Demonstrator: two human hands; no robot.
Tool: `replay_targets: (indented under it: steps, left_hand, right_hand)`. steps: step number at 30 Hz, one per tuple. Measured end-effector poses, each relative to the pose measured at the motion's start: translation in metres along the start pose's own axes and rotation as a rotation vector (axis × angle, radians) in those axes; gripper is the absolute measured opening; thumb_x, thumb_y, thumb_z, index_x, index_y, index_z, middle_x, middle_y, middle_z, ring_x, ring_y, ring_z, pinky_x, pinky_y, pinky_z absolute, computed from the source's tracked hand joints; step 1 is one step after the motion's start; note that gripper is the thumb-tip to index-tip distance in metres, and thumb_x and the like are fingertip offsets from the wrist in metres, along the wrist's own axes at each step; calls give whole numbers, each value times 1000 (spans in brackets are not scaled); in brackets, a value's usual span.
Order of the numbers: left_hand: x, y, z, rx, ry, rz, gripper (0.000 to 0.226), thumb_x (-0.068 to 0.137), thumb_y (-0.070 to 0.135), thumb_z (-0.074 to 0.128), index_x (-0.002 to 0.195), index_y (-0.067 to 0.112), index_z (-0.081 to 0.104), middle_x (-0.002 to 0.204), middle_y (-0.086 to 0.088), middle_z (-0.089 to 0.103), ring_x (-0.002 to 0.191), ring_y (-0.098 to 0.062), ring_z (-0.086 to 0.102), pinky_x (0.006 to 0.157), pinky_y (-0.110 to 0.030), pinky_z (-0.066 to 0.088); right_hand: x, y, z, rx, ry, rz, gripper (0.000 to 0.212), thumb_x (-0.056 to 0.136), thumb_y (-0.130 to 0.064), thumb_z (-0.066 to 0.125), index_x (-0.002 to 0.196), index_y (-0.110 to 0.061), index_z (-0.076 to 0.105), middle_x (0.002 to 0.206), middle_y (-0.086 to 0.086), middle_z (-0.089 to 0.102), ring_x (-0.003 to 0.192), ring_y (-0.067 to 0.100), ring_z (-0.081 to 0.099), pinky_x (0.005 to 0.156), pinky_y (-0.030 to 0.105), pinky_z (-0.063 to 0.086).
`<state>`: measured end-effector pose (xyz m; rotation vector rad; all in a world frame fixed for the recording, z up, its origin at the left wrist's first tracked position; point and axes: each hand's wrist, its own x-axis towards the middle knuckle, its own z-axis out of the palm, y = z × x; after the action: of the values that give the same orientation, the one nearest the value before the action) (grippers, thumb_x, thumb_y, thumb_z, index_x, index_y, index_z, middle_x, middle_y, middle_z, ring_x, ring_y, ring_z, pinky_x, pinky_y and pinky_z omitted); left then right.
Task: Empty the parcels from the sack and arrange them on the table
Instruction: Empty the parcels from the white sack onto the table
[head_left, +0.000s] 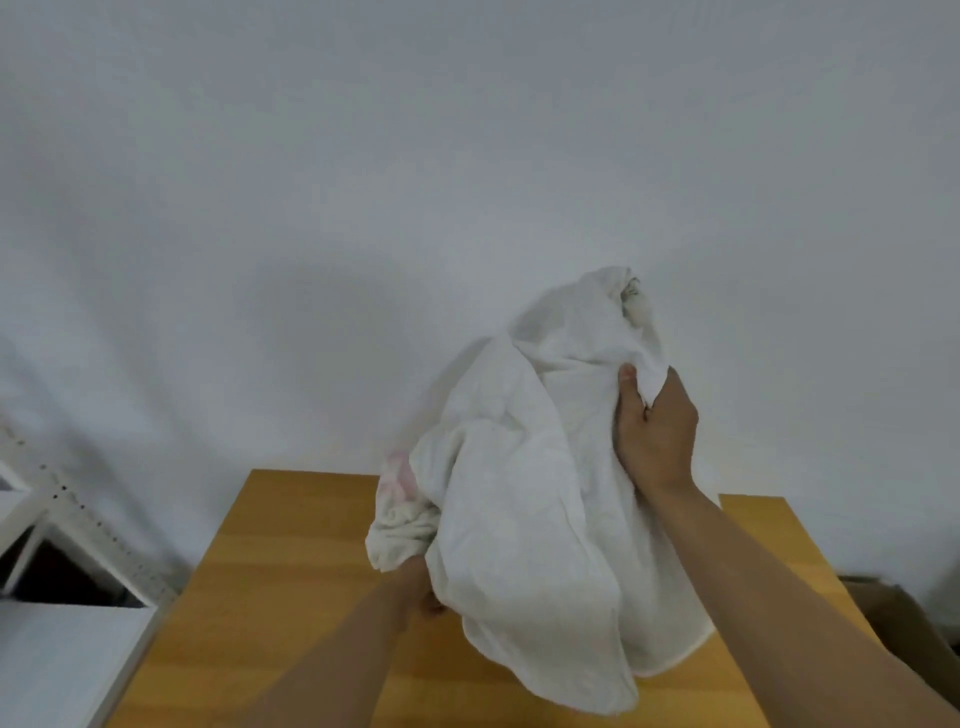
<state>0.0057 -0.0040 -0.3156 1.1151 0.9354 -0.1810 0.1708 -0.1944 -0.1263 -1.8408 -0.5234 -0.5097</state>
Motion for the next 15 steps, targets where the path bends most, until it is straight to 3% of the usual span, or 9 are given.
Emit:
replay_targets:
  steps: [3, 6, 10, 12, 15]
  left_hand:
    - [-13, -1, -11, -1, -22, -100, 42, 87, 50, 64, 98, 10, 63, 91, -8, 63, 76, -23, 59, 62, -31, 48]
    - [-25, 20, -36, 176, 72, -82, 58, 93, 64, 44, 118, 13, 57, 110, -9, 64, 99, -27, 63, 80, -37, 53]
    - [-41, 69, -44, 283, 155, 122, 70, 87, 74, 38, 137, 25, 45, 134, 3, 53, 116, -24, 55, 93, -39, 48]
    - [-49, 89, -35, 323, 206, 278, 88, 81, 77, 45, 151, 29, 23, 153, -3, 35, 134, -29, 43, 106, -44, 41]
    - [-62, 112, -15, 508, 296, 476, 99, 77, 82, 47, 155, 35, 7, 162, -4, 12, 146, -31, 24, 115, -52, 28]
  right_hand:
    - [-17, 21, 10, -31, -49, 69, 32, 101, -37, 47, 113, -9, 57, 102, -1, 63, 93, 15, 61, 79, 21, 45]
    - [-50, 45, 27, -82, -168, 77, 34, 102, -36, 45, 124, -11, 54, 114, 4, 64, 105, 23, 62, 87, 28, 46]
    - [-87, 41, 58, -78, -350, 109, 43, 103, -36, 44, 139, -13, 48, 131, 3, 59, 120, 17, 53, 97, 19, 33]
    - [-95, 33, 74, -52, -433, 137, 43, 103, -37, 43, 139, -15, 49, 131, 1, 59, 122, 17, 53, 98, 20, 34]
    - [-100, 25, 90, -47, -576, 151, 39, 102, -39, 44, 131, -16, 55, 123, -2, 64, 116, 17, 58, 92, 22, 38]
